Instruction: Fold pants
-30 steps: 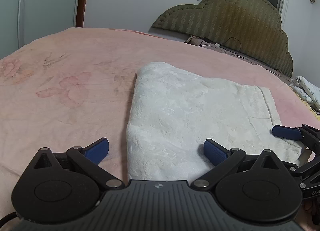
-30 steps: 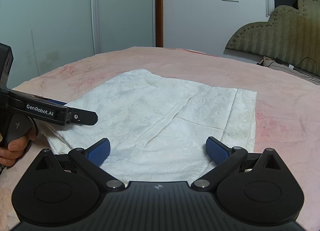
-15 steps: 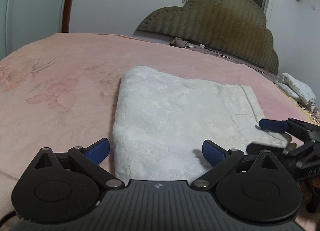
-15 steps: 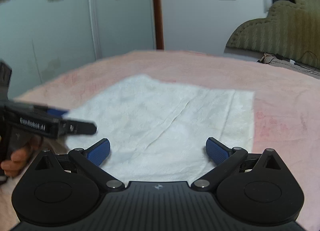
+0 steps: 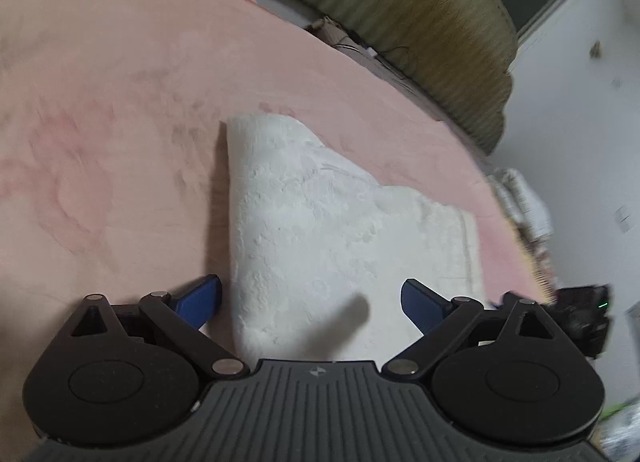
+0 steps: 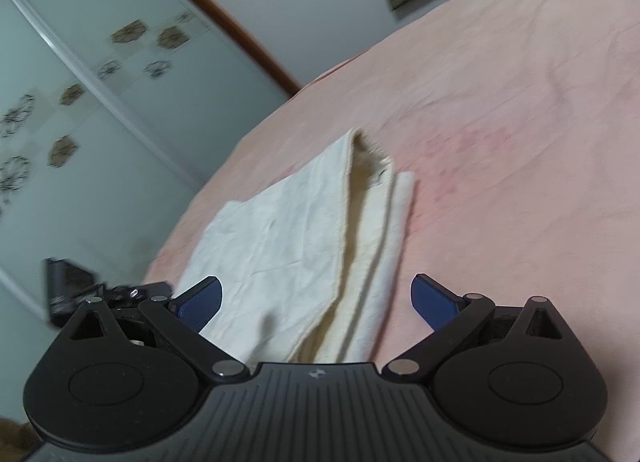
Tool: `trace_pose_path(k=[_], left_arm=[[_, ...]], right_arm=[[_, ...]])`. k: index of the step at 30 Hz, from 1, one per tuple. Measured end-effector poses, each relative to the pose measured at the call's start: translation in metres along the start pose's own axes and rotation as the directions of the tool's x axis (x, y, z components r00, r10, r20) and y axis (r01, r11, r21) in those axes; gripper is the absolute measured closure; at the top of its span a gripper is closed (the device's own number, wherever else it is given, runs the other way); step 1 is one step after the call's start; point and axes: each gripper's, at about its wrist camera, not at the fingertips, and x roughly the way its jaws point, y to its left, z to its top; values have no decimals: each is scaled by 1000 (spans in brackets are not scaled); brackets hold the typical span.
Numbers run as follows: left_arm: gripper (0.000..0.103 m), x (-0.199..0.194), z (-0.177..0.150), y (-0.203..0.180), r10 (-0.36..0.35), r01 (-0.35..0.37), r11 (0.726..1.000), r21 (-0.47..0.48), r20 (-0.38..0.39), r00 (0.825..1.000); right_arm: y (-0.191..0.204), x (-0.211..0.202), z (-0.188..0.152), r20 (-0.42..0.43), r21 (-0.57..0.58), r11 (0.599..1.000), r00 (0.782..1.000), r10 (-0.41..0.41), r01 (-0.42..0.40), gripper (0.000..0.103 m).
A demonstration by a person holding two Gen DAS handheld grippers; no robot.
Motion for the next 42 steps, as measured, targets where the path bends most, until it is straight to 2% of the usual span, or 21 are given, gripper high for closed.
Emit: trace_pose_path(k=[2, 6, 8, 10, 11, 12, 13, 14, 15, 17, 20, 25, 28, 32, 35, 36, 37, 38, 39, 40, 42], left_arm=[[6, 4, 5, 7, -63, 62, 998, -31, -21, 998], [3, 20, 10, 15, -175, 172, 980, -98, -23, 984], [3, 28, 12, 10, -179, 177, 981, -73, -23, 983], [6, 33, 9, 3, -167, 166, 986, -32, -25, 986], [15, 34, 7, 0, -156, 155, 988, -8, -24, 988], [24, 34, 5, -3, -133, 133, 991, 17, -22, 991], [46, 34, 3, -4, -102, 102, 994, 37, -20, 995], [62, 33, 1, -5, -55, 56, 997, 53, -14, 998], [65, 32, 0, -4, -42, 43, 997, 58, -8, 999], [79, 27, -3, -6, -40, 38, 997, 70, 17, 999], [87, 17, -8, -24, -3, -9, 986, 166, 73, 997], [89, -3, -2, -45, 19, -68, 959, 275, 179, 984], [89, -11, 19, -49, 55, -137, 942, 305, 263, 963], [86, -10, 56, -44, 114, -218, 926, 308, 323, 940], [79, 5, 81, -27, 191, -264, 936, 234, 292, 937], [75, 13, 85, -19, 220, -277, 940, 200, 263, 939], [65, 22, 88, -12, 257, -298, 939, 170, 228, 939], [63, 30, 90, -4, 295, -326, 933, 150, 196, 935], [62, 36, 87, -2, 335, -362, 920, 148, 180, 925], [53, 38, 83, -2, 364, -394, 906, 156, 188, 912], [48, 32, 77, -5, 393, -436, 882, 180, 231, 890]], right_arm=[[0, 10, 3, -40, -1, 999, 998, 52, -52, 1], [7, 35, 12, -92, -62, 995, 993, 69, -75, 1], [8, 43, 15, -91, -65, 994, 992, 84, -90, 1], [9, 46, 15, -83, -70, 995, 994, 64, -70, 10], [6, 46, 15, -76, -62, 997, 996, 41, -46, 28], [1, 46, 14, -70, -45, 999, 997, 17, -20, 56], [-4, 44, 11, -63, -26, 999, 998, 20, -22, 64], [-5, 43, 7, -55, -16, 999, 998, 31, -31, 67], [-3, 42, 4, -50, -23, 999, 998, 23, -24, 70], [7, 41, 3, -34, -66, 998, 999, 2, -4, 72], [26, 36, 8, 2, -131, 991, 1000, 23, -22, 77], [56, 42, 30, 39, -279, 960, 999, 32, -20, 77], [63, 61, 51, 57, -317, 948, 997, 58, -37, 77], [63, 101, 83, 84, -339, 940, 994, 64, -32, 78], [50, 138, 98, 62, -283, 959, 998, 20, -2, 77], [45, 151, 100, 39, -260, 965, 999, -17, 26, 76], [40, 163, 100, 8, -233, 970, 997, -72, 72, 74], [34, 171, 98, -20, -209, 969, 990, -140, 132, 68], [31, 175, 94, -32, -195, 963, 981, -194, 184, 58], [29, 173, 90, -23, -190, 964, 981, -194, 186, 56], [32, 161, 85, 5, -197, 963, 982, -189, 186, 56]])
